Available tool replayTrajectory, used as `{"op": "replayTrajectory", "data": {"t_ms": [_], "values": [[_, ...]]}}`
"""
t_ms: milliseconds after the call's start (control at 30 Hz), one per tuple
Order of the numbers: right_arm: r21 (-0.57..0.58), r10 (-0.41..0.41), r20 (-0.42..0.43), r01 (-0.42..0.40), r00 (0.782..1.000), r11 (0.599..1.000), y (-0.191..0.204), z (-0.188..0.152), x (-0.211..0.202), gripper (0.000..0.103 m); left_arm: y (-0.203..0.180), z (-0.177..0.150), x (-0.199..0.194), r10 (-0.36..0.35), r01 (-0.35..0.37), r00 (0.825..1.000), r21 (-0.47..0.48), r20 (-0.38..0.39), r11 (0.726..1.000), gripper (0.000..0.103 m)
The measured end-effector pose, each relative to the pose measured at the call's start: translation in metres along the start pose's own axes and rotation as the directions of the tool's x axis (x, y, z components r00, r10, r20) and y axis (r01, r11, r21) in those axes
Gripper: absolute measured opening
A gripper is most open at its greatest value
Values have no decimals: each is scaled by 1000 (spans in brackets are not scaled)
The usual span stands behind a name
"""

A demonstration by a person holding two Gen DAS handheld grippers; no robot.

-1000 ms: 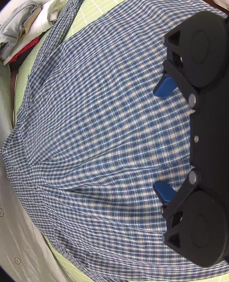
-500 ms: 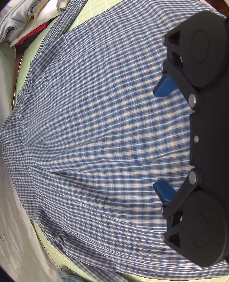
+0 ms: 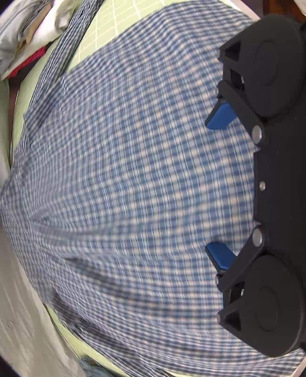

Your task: Fold clothes

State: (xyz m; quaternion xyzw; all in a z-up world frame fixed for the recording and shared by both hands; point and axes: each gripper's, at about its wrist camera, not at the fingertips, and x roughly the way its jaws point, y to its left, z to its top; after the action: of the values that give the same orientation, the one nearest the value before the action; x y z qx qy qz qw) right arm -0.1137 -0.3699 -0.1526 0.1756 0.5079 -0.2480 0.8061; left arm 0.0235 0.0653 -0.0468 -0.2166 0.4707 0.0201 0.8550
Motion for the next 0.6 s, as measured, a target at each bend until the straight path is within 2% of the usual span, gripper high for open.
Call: {"op": "replayTrajectory", "data": {"t_ms": [67, 200, 333, 433, 467, 533, 567, 600], "values": [[-12, -40, 5, 40, 999, 999, -15, 4, 1, 103, -19, -14, -7, -11, 11, 1000, 71, 10, 997, 82], [-7, -108, 27, 108, 994, 994, -60, 11, 1, 103, -55, -43, -19, -33, 28, 999, 199, 21, 980, 82], [21, -166, 44, 165, 985, 986, -115, 21, 2, 103, -92, -77, -21, -20, 18, 1000, 251, 6, 968, 82], [40, -176, 49, 175, 983, 984, -155, 28, 3, 101, -115, -98, -23, -6, 5, 1000, 286, 2, 958, 83], [47, -174, 51, 172, 983, 984, -167, 30, 3, 98, -123, -104, -23, -6, 6, 1000, 293, -1, 956, 83], [52, -130, 48, 128, 990, 990, -184, 30, 2, 80, -138, -117, -23, -7, 9, 1000, 305, -7, 952, 83], [54, -92, 46, 89, 995, 995, -190, 30, 2, 76, -145, -122, -23, -10, 12, 1000, 311, -9, 950, 83], [49, -62, 54, 60, 997, 997, -195, 29, 1, 67, -152, -128, -23, -13, 15, 1000, 316, -10, 949, 83]]}}
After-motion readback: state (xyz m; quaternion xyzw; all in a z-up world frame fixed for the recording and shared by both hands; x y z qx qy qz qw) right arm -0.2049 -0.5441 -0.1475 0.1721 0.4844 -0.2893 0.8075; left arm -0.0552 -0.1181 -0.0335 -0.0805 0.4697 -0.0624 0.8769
